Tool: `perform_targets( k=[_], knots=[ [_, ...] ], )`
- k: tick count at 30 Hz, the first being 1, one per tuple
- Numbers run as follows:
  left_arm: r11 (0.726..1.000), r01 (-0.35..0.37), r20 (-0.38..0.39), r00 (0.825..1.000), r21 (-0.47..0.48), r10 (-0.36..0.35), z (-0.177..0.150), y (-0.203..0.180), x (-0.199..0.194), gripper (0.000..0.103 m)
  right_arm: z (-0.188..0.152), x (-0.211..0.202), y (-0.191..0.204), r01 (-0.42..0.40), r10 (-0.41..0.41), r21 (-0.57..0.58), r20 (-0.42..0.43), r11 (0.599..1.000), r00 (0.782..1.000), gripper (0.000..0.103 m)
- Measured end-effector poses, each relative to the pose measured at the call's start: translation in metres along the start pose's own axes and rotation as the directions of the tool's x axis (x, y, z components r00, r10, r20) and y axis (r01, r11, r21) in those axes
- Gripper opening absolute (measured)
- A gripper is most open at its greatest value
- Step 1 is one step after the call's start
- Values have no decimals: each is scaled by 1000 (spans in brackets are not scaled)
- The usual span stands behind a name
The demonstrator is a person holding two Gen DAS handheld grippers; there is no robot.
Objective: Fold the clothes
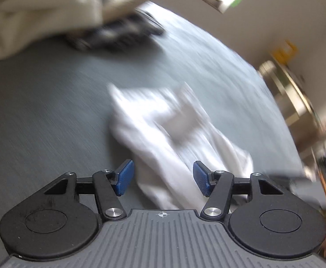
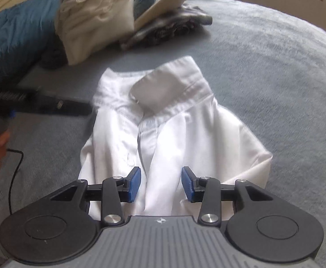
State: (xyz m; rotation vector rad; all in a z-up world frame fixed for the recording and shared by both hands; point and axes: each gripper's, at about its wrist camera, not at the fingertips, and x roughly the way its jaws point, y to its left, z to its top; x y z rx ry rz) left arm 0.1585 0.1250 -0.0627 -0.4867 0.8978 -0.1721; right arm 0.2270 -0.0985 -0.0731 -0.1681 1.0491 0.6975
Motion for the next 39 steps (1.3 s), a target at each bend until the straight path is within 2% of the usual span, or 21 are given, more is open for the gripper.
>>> perform_targets(
  k=[2,4,6,12,14,16,17,18,20,22,24,26,28,29,31,32,33,34,36,39],
  knots=[
    [998,16,-22,1000,65,-14,-19,-20,-3,59,-6,-2,5,7,-7,-19,-12,1000,1000,43],
    [993,24,-38,999,115,-20,-34,-34,-1,59,-13,-3,9,43,-44,-58,-24,997,999,33],
    [988,16,-62,998,151,-7,-44,-45,7,59,-16,-6,7,78,-79,-59,-20,995,997,5],
    [977,-2,-113,993,214,26,-51,-60,35,59,-16,-54,-21,70,-79,88,112,994,991,2],
    [975,-19,-131,990,221,49,-52,-62,46,59,-16,-71,-31,86,-102,115,148,990,984,2],
    [964,-44,-113,991,262,76,-55,-66,50,56,-14,-85,-44,116,-140,140,171,983,975,2],
    [957,-58,-101,991,284,90,-57,-69,51,53,-12,-92,-52,128,-157,159,183,979,970,2],
    [949,-75,-87,991,307,106,-58,-71,51,43,-9,-99,-60,140,-175,179,195,974,965,2],
    [936,-103,-66,989,336,132,-60,-72,51,33,-5,-111,-79,143,-195,229,223,963,955,2],
    [941,-107,-55,990,321,132,-60,-68,50,25,-3,-114,-97,131,-201,283,234,950,951,2],
    [941,-116,-44,990,317,137,-59,-65,48,13,-4,-109,-113,149,-226,310,231,939,946,2],
    [942,-130,-27,989,308,145,-57,-62,44,9,-7,-97,-126,180,-255,321,206,930,945,3],
    [939,-162,3,986,302,169,-54,-61,42,7,-11,-82,-137,226,-293,332,167,916,941,4],
    [937,-182,18,983,299,185,-51,-60,40,7,-13,-75,-142,247,-309,333,148,910,939,8],
    [940,-203,26,979,273,204,-46,-54,37,9,-18,-68,-152,284,-340,347,110,894,934,28],
    [945,-203,22,979,254,205,-43,-52,35,9,-22,-69,-155,300,-359,363,106,882,927,45],
    [952,-194,12,980,238,197,-42,-49,32,14,-26,-74,-157,303,-371,381,116,874,922,57],
    [956,-185,4,982,226,189,-40,-47,28,19,-29,-81,-158,293,-370,397,132,870,919,60],
    [960,-169,-1,985,221,174,-40,-45,17,41,-36,-100,-157,263,-354,407,164,875,921,61],
    [963,-127,-21,991,237,135,-42,-46,0,50,-45,-133,-140,231,-320,372,199,899,926,62]
  ],
)
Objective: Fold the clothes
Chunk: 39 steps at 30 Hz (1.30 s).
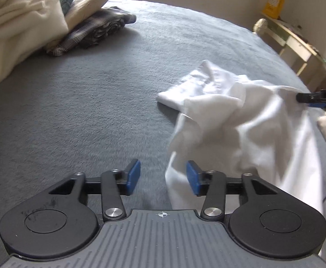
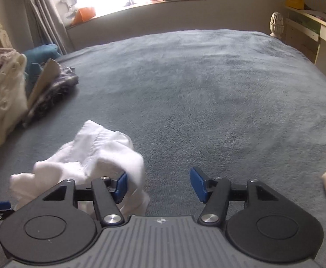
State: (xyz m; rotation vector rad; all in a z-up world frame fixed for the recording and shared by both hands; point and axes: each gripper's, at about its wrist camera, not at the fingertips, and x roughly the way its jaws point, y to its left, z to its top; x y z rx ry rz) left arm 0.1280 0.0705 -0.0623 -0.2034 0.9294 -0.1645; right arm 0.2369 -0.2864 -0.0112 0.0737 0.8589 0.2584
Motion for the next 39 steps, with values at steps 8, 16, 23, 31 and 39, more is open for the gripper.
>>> perform_targets(
  k=[8,16,23,31,39],
  knots=[
    [955,288,-242,934,69,-264,-36,-29,-27,56,-49,-90,73,-345,315,-264,-152,901,937,68],
    [927,369,-348,880,70,-324,-76,-48,-25,56,-123,-78,139,-400,289,-386,-316,831,904,57],
    [876,452,-296,824,-170,-483,-81,-23,-32,56,-159,-92,157,-498,349,-347,-411,795,842,49],
    [854,445,-332,789,-271,-517,-97,-26,-10,56,-192,-94,166,-613,494,-104,-495,783,715,43],
    [898,387,-301,848,-211,-436,-110,-30,-13,10,-185,-100,152,-656,597,26,-444,754,668,43]
  ],
)
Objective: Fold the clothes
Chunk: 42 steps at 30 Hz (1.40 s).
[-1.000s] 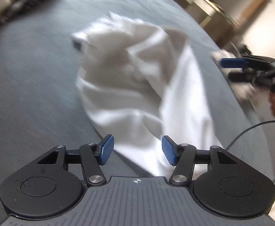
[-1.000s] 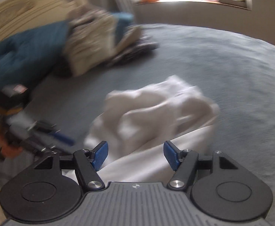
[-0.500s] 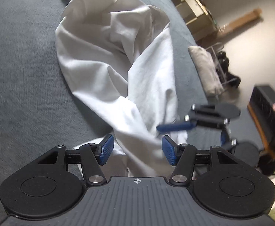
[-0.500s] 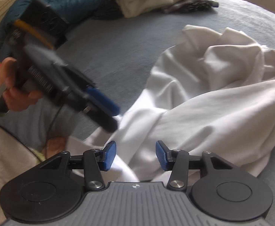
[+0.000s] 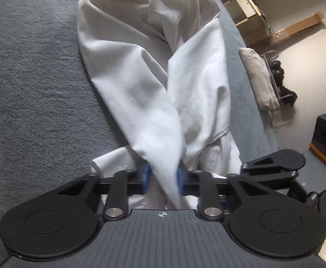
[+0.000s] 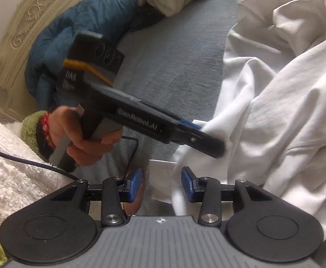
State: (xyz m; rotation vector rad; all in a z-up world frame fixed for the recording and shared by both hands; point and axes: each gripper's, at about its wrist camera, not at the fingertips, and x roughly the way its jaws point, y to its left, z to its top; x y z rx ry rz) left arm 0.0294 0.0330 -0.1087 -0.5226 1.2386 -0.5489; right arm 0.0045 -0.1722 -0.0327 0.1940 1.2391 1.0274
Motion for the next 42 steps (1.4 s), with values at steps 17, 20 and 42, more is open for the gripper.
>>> perform_targets(
  k=[17,20,42],
  knots=[
    [853,-508,266,844,117,466,60,51,-125,6,26,-15,-26,229,-225,-32,108,973,968,46],
    [824,-566,241,805,36,542,74,77,-124,26,28,-11,-11,273,-260,-125,116,954,959,49],
    [867,-493,290,842,70,455,53,54,-63,37,-6,76,30,405,-455,-535,42,742,890,11]
  ],
)
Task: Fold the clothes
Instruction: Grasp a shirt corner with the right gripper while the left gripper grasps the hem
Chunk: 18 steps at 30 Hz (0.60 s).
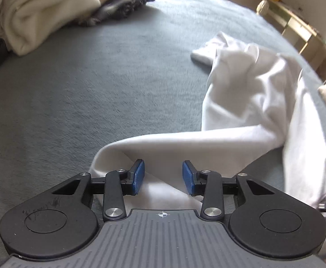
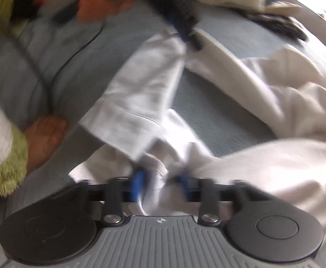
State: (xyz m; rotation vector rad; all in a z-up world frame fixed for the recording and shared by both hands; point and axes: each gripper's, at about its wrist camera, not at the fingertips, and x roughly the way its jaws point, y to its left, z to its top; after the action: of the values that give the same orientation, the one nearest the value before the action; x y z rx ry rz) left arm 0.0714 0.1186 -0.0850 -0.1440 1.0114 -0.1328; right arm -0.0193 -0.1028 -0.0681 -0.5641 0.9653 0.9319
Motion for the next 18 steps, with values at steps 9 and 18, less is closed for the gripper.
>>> perform_targets(
  k=[9,18],
  knots=[
    [1000,-13,18,1000,21,13,-3,-4,6,37,-25,-89,-118,-28,-103,510,228,860,968,8],
    [999,-33,12,999,40,32,-3,-5,7,37,-105,-171,-246,-61,-459,868,319,493,829,8]
  ],
)
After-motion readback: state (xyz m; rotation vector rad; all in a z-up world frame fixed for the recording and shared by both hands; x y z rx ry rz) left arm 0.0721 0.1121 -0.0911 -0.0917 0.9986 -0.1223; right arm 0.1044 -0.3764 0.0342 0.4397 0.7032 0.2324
